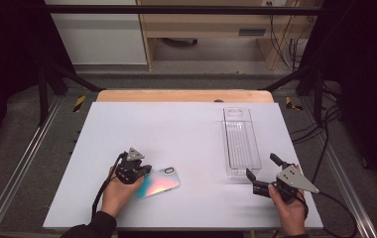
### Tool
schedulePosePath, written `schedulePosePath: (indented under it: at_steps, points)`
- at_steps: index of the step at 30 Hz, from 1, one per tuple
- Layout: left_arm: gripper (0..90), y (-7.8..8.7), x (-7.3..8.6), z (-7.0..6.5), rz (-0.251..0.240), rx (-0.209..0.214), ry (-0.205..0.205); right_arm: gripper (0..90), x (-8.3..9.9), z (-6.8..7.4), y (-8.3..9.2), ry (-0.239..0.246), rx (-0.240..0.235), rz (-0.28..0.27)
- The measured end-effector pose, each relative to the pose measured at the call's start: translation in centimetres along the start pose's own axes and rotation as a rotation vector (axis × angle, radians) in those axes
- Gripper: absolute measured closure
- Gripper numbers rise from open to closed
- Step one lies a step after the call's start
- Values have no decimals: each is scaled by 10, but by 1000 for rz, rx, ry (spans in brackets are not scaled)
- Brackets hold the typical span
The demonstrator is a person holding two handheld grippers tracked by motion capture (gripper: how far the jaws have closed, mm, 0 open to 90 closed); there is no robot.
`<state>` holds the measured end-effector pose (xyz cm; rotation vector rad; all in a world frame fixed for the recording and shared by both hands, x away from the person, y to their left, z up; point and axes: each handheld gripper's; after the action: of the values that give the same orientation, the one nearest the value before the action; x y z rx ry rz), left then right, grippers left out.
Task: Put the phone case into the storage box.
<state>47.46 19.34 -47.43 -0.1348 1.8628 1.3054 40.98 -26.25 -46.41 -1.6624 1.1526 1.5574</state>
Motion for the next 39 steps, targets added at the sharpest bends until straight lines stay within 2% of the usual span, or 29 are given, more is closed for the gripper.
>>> schedulePosePath:
  at_steps: [7, 9, 10, 13, 14, 15, 16, 17, 18, 20, 21, 22, 26, 29, 33, 39]
  points:
    - [900, 2, 6, -7, -12, 6, 1, 38, 0, -1, 0, -4, 4, 0]
    - [900, 3, 6, -8, -23, 2, -5, 37, 0, -1, 0, -4, 4, 1]
    - [896, 6, 5, -9, -53, 3, -21, 37, 0, -1, 0, -5, 4, 1]
    - [771, 14, 3, -10, -98, -4, -66, 36, 0, -1, 0, -7, 4, 3]
    - [725, 14, 3, -10, -98, -4, -66, 36, 0, -1, 0, -7, 4, 3]
    - [725, 17, 3, -10, -113, -3, -82, 36, 0, -1, 0, -8, 3, 1]
    - [672, 20, 2, -11, -129, 1, -98, 36, 0, -1, 0, -7, 4, 1]
    - [562, 24, 2, -10, -146, 23, -120, 36, 0, -1, 0, -7, 3, 0]
    - [506, 27, 1, -10, -145, 35, -130, 36, 0, -1, 0, -5, 4, 2]
    - [402, 30, 1, -10, -156, 28, -145, 36, 0, -1, 0, -4, 3, 2]
    - [341, 35, 0, -11, -167, 24, -165, 36, 0, -1, 0, -4, 3, 3]
    - [270, 35, 0, -11, -167, 24, -165, 36, 0, -1, 0, -4, 3, 3]
    - [106, 39, 5, -14, -127, 77, -233, 36, 1, -1, 0, -3, 3, 4]
    - [66, 39, 9, -17, -99, 104, -273, 36, 1, 0, -1, -1, 1, 6]
    - [55, 34, 15, -20, -56, 126, -302, 36, 1, 0, -1, -3, 1, 4]
    - [55, 25, 24, -21, 3, 148, -320, 36, 1, 0, -1, -2, 1, 1]
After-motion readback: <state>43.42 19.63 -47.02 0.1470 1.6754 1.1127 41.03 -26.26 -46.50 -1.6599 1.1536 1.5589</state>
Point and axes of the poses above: each handheld gripper's, and its own axes: y roughly backward along the jaws, x roughly out of its underside, z roughly to its left, and after that the axes turned 4 degrees about y, right-handed
